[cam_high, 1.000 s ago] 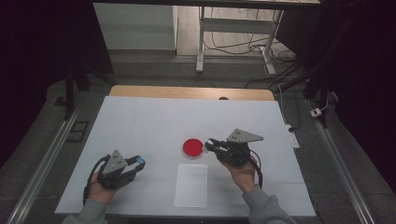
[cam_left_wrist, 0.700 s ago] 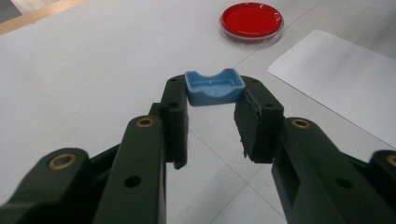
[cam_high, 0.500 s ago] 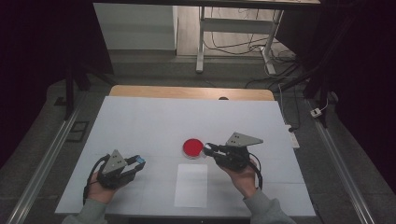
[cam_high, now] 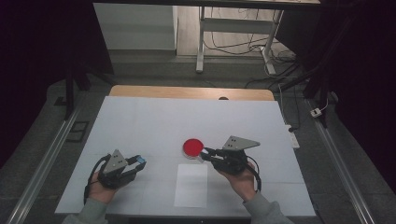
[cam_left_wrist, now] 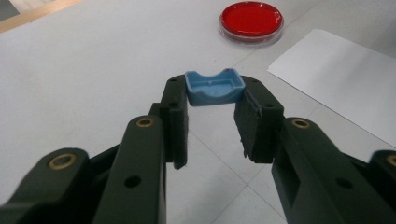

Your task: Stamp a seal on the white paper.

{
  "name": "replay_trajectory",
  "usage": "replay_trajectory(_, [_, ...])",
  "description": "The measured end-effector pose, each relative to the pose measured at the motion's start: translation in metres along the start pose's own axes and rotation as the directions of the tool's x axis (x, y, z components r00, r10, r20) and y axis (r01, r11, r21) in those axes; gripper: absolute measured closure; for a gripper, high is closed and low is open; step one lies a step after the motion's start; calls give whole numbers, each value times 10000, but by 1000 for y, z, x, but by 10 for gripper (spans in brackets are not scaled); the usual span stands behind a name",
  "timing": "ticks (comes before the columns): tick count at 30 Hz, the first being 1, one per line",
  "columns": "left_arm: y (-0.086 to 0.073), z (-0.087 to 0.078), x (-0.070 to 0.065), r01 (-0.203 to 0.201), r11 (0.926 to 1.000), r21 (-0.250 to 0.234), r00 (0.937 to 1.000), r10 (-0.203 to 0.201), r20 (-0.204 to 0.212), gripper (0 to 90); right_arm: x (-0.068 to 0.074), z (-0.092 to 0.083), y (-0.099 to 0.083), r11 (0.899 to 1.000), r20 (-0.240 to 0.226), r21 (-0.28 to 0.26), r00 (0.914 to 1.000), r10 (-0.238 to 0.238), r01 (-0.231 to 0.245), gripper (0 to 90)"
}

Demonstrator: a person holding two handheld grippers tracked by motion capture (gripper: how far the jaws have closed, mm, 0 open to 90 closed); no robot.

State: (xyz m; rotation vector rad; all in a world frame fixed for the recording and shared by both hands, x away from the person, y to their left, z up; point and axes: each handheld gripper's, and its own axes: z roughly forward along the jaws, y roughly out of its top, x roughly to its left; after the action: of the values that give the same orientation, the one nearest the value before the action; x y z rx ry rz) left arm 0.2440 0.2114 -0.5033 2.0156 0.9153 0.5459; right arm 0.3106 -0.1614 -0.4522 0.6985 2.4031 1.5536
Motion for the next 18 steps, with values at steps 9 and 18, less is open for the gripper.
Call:
replay_trajectory(9, [0, 0, 0, -28, 10000, 13, 10000, 28, 9, 649, 6, 5, -5, 9995, -159, 312, 9998, -89, 94, 752])
replay_trajectory(18, [-1, 0, 1, -8, 10000, 48, 10000, 8, 25, 649, 13, 12, -9, 9976, -457, 654, 9988, -198, 227, 752])
